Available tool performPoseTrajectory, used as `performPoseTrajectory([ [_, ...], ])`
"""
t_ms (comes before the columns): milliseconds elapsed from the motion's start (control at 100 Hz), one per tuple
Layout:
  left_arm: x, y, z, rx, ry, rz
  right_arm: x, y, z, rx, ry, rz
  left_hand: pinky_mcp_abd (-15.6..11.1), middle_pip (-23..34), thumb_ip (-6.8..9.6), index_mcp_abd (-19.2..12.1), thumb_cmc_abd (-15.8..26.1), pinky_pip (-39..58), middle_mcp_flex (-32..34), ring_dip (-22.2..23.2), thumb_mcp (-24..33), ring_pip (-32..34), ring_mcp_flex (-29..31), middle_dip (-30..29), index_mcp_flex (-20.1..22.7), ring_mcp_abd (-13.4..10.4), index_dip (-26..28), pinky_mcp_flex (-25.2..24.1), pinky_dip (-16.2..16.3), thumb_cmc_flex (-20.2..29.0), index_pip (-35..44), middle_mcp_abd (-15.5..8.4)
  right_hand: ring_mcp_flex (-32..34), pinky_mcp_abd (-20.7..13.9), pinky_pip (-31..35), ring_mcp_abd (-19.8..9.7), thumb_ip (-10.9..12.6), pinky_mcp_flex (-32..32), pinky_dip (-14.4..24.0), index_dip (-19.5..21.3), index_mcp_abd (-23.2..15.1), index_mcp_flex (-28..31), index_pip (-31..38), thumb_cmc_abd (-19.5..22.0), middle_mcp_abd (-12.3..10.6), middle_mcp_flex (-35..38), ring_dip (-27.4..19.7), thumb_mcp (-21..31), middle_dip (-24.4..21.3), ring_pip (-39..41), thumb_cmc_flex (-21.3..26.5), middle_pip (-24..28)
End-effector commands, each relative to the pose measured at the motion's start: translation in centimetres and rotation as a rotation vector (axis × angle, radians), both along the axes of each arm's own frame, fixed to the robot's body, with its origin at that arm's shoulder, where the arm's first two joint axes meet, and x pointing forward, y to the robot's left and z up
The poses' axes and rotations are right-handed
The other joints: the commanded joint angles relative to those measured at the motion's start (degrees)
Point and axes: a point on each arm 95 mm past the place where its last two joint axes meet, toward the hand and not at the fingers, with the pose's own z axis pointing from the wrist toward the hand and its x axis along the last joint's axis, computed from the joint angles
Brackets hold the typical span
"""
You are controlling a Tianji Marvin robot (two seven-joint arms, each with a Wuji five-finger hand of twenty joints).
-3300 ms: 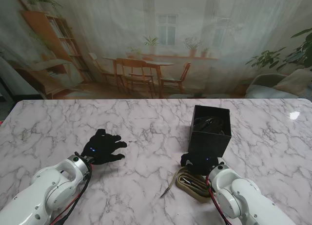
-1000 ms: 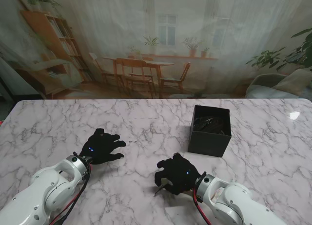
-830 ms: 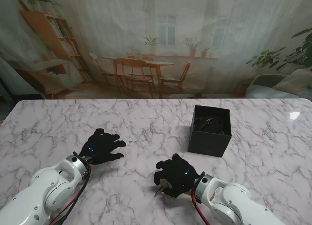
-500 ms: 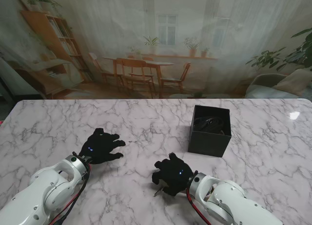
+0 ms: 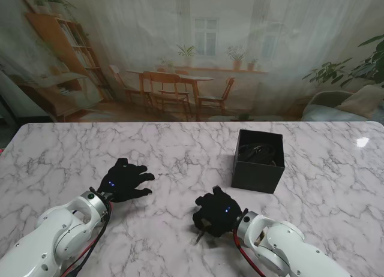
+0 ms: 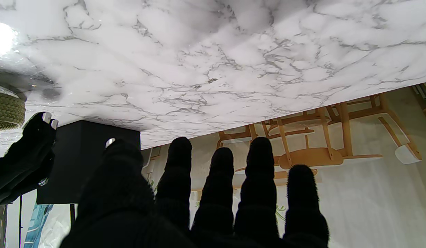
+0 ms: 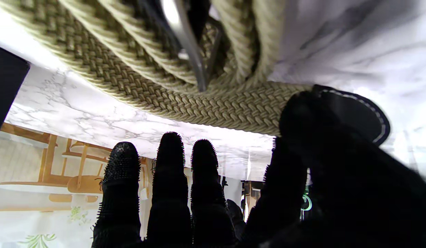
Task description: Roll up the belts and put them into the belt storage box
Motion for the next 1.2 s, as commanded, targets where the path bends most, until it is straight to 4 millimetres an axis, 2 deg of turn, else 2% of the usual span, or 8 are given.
performPoseTrajectory([
  [0, -0.1, -0.1, -0.2, 0.007, 0.013, -0.001, -0.7, 0.3, -0.1, 0.014, 0.02, 0.016, 2.28, -0.37, 1.09, 0.19, 2.66, -1.53, -2.38, 0.06, -0.99, -1.06, -0.18, -0.28, -1.99, -0.03, -0.28, -0.9, 1.22, -1.37, -0.9, -0.29, -0.11, 0.82, 0.35, -0.06, -0.61, -0.12, -0.57, 1.81, -3.41, 2.54, 4.34, 3.97, -0.36, 0.26, -0.7, 0.92, 0.77, -2.28, 3.0, 0.97],
  [390, -0.1, 0.0, -0.2, 0.009, 0.008, 0.001, -2.0, -1.4, -0.3, 0.037, 0.102, 0.044, 2.34, -0.4, 1.09, 0.14, 2.64, -1.64, -2.43, 0.06, -0.97, -1.1, -0.26, -0.29, -2.06, -0.12, -0.29, -1.02, 1.22, -1.34, -0.95, -0.36, -0.22, -0.08, -0.22, -0.63, -2.2, 0.14, -0.7, 4.43, -3.92, 2.92, 3.45, 8.29, -0.82, -0.17, -1.04, 3.01, 2.4, -3.11, 6.29, 0.91],
  [530, -0.1, 0.0, -0.2, 0.012, 0.008, 0.001, -2.2, -2.2, -0.6, 0.005, 0.119, 0.068, 2.25, -0.39, 1.11, 0.12, 2.59, -1.67, -2.43, 0.07, -0.94, -1.07, -0.17, -0.29, -2.02, 0.01, -0.29, -1.01, 1.22, -1.22, -0.94, -0.33, -0.83, -0.42, -0.97, -1.07, 2.12, -0.18, -0.77, 4.63, -1.08, 5.36, -1.0, 11.23, -1.19, -0.88, -1.53, 9.1, 1.4, -3.98, 9.21, -0.36],
  [600, -0.1, 0.0, -0.2, 0.013, 0.008, 0.0, -2.1, -2.7, -0.7, -0.008, 0.134, 0.073, 2.25, -0.38, 1.11, 0.11, 2.6, -1.68, -2.42, 0.05, -0.95, -1.1, -0.21, -0.28, -2.13, -0.06, -0.3, -1.0, 1.21, -1.23, -0.98, -0.39, -1.53, -0.43, -1.91, -1.18, 2.66, -0.92, -1.13, 4.72, 0.12, 5.74, -2.57, 8.41, -1.34, -1.39, -1.86, 13.31, 0.76, -4.39, 7.49, -0.62],
  [680, -0.2, 0.0, -0.2, 0.015, 0.006, 0.0, -2.2, -3.2, -0.8, 0.0, 0.184, 0.072, 2.25, -0.41, 1.11, 0.08, 2.52, -1.68, -2.53, 0.05, -0.95, -1.09, -0.16, -0.29, -2.05, -0.1, -0.29, -1.0, 1.22, -1.17, -0.94, -0.26, -3.59, 0.35, -4.04, -0.64, -1.72, -3.29, -1.53, -2.15, 2.32, 1.81, 0.7, -1.53, -0.23, -3.04, -2.08, 18.14, 0.31, -5.46, -0.57, -1.77],
  [820, -0.2, 0.0, -0.2, 0.017, 0.005, 0.001, -2.3, -3.7, -1.0, 0.013, 0.184, 0.062, 2.32, -0.45, 1.12, 0.1, 2.53, -1.75, -2.72, 0.03, -0.96, -1.12, -0.21, -0.32, -2.08, -0.05, -0.28, -1.08, 1.21, -1.14, -0.93, -0.32, -3.36, 0.92, -5.33, 0.11, 4.51, -3.69, -0.22, -0.13, 8.96, 7.98, -1.27, 13.02, 0.33, -2.24, -1.34, -8.97, 1.46, -6.14, -18.19, -2.82],
  [880, -0.2, 0.0, -0.2, 0.017, 0.004, 0.0, -2.2, -3.8, -1.0, 0.013, 0.133, 0.067, 2.25, -0.44, 1.12, 0.05, 2.51, -1.75, -2.72, 0.03, -0.96, -1.13, -0.22, -0.32, -2.11, -0.12, -0.28, -1.05, 1.22, -1.16, -0.94, -0.35, -1.74, 1.2, -4.76, 0.41, 7.13, -2.39, -0.02, 3.43, 9.77, 12.95, -0.35, 13.81, -0.44, -0.36, -1.35, -11.08, 1.8, -5.89, -19.3, -2.15],
  [1190, -0.1, -0.1, -0.3, 0.02, 0.008, -0.003, -2.1, -4.0, -1.7, 0.059, 0.038, 0.037, 2.29, -0.46, 1.12, 0.08, 2.56, -1.78, -2.96, 0.0, -0.96, -1.17, -0.3, -0.35, -2.12, -0.14, -0.27, -1.13, 1.26, -1.16, -0.93, -0.3, 2.53, 0.37, -1.01, -0.28, 7.05, 2.03, -0.67, 4.27, 11.82, 24.08, 2.43, 15.61, -4.11, 5.22, -1.96, -13.03, 1.95, -4.64, -17.03, 1.02],
])
